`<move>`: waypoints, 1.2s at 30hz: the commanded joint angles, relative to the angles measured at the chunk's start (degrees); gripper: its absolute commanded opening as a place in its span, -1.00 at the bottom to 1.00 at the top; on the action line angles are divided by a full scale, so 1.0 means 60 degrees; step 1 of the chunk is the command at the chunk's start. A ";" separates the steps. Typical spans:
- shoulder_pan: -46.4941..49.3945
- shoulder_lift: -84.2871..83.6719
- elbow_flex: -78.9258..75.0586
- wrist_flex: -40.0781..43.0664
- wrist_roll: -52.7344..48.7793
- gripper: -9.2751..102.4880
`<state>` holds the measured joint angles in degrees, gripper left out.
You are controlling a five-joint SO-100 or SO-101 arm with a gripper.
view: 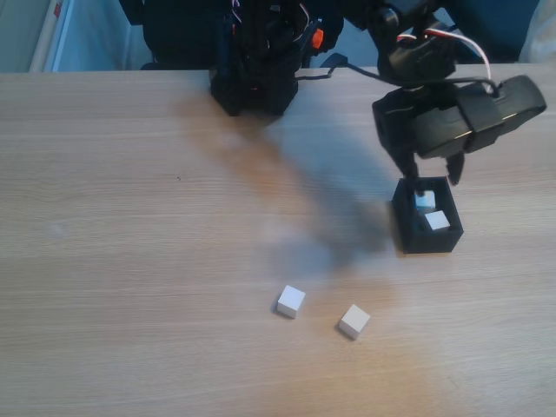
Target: Pick blocks and place them in the box.
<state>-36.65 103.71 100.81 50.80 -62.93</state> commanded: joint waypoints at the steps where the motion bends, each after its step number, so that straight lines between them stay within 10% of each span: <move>1: 0.0483 0.0498 0.0044 -0.0117 -0.0352 -0.60; 14: 0.3105 0.0322 0.1187 -0.4087 0.0249 -0.59; 36: 0.2930 -0.2241 -0.0820 -0.0688 0.3252 -0.53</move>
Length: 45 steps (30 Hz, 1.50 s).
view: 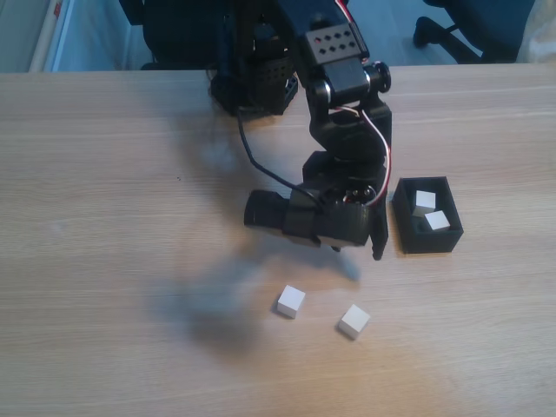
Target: Pick blocks and place them in the box.
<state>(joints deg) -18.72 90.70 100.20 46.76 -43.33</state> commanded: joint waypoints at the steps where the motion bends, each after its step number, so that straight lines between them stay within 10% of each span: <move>1: -0.0059 -0.0234 -0.0879 -0.0015 -0.0044 -0.52; 45: 0.0630 -0.4849 -0.5244 -0.0703 -0.0996 -0.52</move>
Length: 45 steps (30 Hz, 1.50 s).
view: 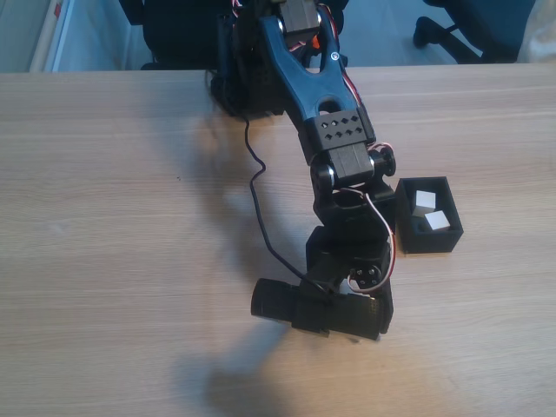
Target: Pick blocks and place them in the box.
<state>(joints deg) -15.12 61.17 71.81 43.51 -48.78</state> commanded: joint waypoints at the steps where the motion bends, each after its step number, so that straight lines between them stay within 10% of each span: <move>1: 0.0029 0.0059 -0.0513 -0.0176 -0.0073 -0.52; 25: -0.0059 0.3311 0.2373 -0.0659 -0.0103 -0.83; 45: -0.3999 0.8130 0.6475 -0.0498 -0.0601 -0.83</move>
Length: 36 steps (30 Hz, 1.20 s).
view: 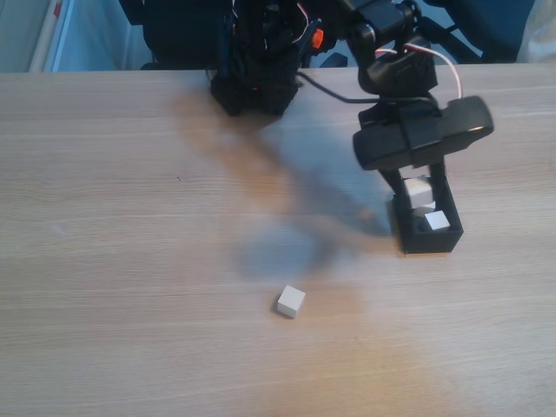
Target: Pick blocks and place them in the box.
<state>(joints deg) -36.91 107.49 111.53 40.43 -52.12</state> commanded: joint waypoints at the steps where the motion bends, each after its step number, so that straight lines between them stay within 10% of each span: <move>1: -0.0469 0.0366 -0.0190 0.0000 -0.0015 -0.83; 21: -0.0220 0.0103 -0.0645 0.0615 -0.0352 -0.60; 36: 0.3516 0.2754 0.2739 -0.0161 -0.1230 -0.55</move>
<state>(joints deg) -19.51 119.97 125.77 41.84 -59.77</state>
